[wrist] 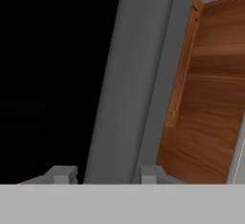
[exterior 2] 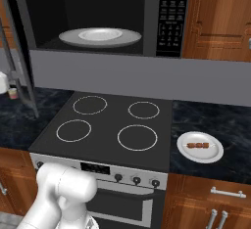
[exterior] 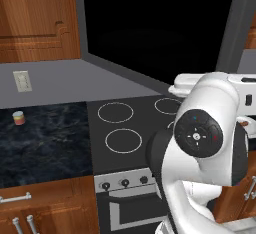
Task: Pick the kebab skewer from the counter and place it in the microwave. Then turn on the microwave.
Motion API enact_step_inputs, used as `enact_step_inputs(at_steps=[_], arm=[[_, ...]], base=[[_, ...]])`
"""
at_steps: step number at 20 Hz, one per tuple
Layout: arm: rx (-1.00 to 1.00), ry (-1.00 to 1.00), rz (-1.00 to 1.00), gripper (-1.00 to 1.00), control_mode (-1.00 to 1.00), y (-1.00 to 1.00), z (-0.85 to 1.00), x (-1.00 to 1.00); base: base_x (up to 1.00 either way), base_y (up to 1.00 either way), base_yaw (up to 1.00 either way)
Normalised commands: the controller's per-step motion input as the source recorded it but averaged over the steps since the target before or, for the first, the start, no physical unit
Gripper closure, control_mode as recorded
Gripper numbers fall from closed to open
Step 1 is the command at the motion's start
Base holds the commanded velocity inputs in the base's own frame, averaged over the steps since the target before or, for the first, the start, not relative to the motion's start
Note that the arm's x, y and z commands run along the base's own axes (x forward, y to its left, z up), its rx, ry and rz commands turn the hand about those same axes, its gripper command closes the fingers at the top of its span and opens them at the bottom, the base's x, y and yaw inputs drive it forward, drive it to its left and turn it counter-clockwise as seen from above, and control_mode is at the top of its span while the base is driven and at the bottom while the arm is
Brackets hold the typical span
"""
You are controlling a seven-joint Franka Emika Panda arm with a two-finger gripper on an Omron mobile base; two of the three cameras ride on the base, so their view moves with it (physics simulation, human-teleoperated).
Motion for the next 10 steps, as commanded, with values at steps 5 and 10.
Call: enact_step_inputs(at_steps=[5, 10], arm=[[-0.01, 0.06, -0.05, -1.0, -1.0, 0.18, 0.05, -0.07], [0.0, 0.01, -0.07, -1.0, -1.0, 0.0, 0.02, -0.32]], base=[[0.0, 0.0, 0.0], [0.0, 0.0, 0.0]])
